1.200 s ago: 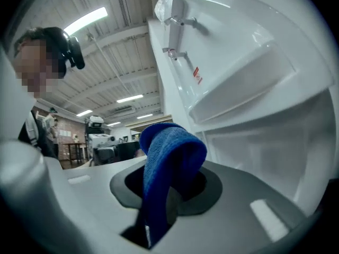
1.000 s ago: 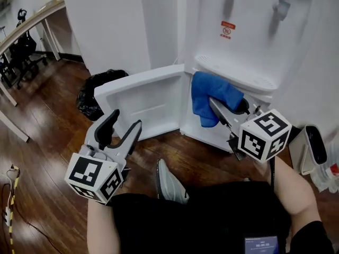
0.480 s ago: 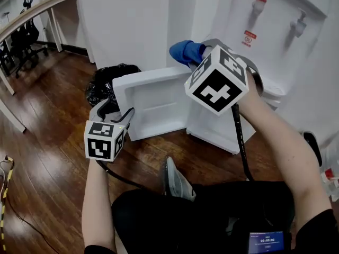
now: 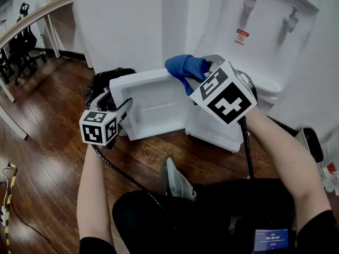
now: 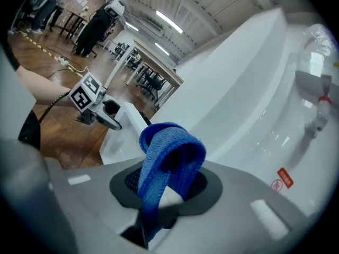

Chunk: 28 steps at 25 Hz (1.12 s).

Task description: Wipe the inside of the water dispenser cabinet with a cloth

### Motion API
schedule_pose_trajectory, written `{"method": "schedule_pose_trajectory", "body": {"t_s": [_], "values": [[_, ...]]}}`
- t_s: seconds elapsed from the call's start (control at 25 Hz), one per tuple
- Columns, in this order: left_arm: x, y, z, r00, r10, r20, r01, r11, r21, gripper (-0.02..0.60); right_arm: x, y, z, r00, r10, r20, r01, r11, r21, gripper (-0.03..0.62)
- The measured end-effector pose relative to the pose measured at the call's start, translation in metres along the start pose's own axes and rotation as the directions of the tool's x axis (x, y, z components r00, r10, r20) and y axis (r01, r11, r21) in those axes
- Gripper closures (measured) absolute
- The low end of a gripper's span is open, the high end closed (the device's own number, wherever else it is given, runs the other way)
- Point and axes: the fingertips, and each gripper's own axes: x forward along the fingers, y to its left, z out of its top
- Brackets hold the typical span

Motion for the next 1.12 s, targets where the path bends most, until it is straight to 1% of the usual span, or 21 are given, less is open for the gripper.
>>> {"method": "schedule_pose_trajectory", "body": {"t_s": [0.04, 0.12, 0.16, 0.28, 0.32, 0.4, 0.52, 0.6, 0.68, 0.76, 0.8, 0.84, 0.92, 1.0, 1.04, 1.12], "values": [[0.004, 0.0, 0.0, 1.0, -0.019, -0.006, 0.019, 1.0, 0.005, 0.218, -0.004, 0.0, -0.001, 1.0, 0.012, 0.013, -0.012, 1.0, 0.022, 0.493], [0.011, -0.007, -0.001, 0.997, -0.07, -0.02, 0.07, 0.998, 0.005, 0.212, -0.011, 0.0, -0.002, 0.999, 0.028, 0.038, -0.03, 0.998, 0.057, 0.493], [0.011, -0.011, -0.001, 0.996, -0.089, -0.023, 0.089, 0.996, -0.004, 0.231, -0.015, 0.001, -0.003, 0.998, 0.033, 0.048, -0.036, 0.997, 0.071, 0.493], [-0.013, -0.023, -0.002, 0.994, -0.108, -0.002, 0.108, 0.993, -0.047, 0.359, -0.026, -0.001, -0.012, 0.997, 0.025, 0.071, -0.031, 0.995, 0.091, 0.493], [-0.027, -0.033, -0.002, 0.992, -0.126, 0.01, 0.127, 0.991, -0.051, 0.359, -0.029, -0.003, -0.016, 0.997, 0.016, 0.074, -0.023, 0.996, 0.09, 0.493], [-0.054, -0.06, -0.002, 0.988, -0.152, 0.008, 0.152, 0.988, -0.025, 0.36, -0.033, -0.008, -0.025, 0.998, -0.001, 0.07, -0.005, 0.996, 0.084, 0.493], [-0.082, -0.101, -0.005, 0.991, -0.121, -0.058, 0.124, 0.991, 0.048, 0.365, -0.03, -0.01, -0.029, 0.999, -0.02, 0.049, 0.017, 0.998, 0.06, 0.493], [-0.091, -0.117, -0.003, 0.994, -0.085, -0.071, 0.09, 0.994, 0.067, 0.362, -0.027, -0.01, -0.02, 0.999, -0.038, 0.028, 0.038, 0.999, 0.0, 0.493], [-0.092, -0.122, -0.002, 0.997, -0.056, -0.057, 0.059, 0.996, 0.063, 0.362, -0.022, -0.013, -0.007, 0.997, -0.079, -0.018, 0.076, 0.991, -0.108, 0.493], [-0.091, -0.124, -0.004, 0.998, -0.046, -0.05, 0.049, 0.997, 0.06, 0.362, -0.01, -0.02, 0.0, 0.986, -0.136, -0.092, 0.112, 0.966, -0.235, 0.493], [-0.091, -0.125, -0.003, 0.998, -0.043, -0.04, 0.045, 0.997, 0.057, 0.362, -0.003, -0.02, 0.001, 0.979, -0.154, -0.133, 0.11, 0.951, -0.289, 0.493], [-0.092, -0.126, -0.002, 0.999, -0.039, -0.024, 0.04, 0.998, 0.055, 0.362, 0.005, -0.018, 0.001, 0.972, -0.156, -0.175, 0.091, 0.939, -0.331, 0.493], [-0.094, -0.129, 0.002, 0.999, -0.036, 0.015, 0.035, 0.998, 0.06, 0.362, 0.02, -0.003, -0.004, 0.962, -0.118, -0.247, 0.018, 0.928, -0.373, 0.493], [-0.094, -0.131, -0.001, 0.998, -0.044, 0.048, 0.04, 0.995, 0.087, 0.362, 0.027, 0.017, -0.009, 0.959, -0.044, -0.281, -0.06, 0.933, -0.355, 0.493], [-0.093, -0.131, -0.002, 0.997, -0.05, 0.06, 0.044, 0.994, 0.1, 0.36, 0.026, 0.026, -0.01, 0.961, -0.005, -0.277, -0.09, 0.94, -0.328, 0.494], [-0.093, -0.131, -0.001, 0.995, -0.063, 0.08, 0.054, 0.992, 0.114, 0.36, 0.017, 0.039, -0.003, 0.969, 0.064, -0.237, -0.13, 0.953, -0.272, 0.494]]}}
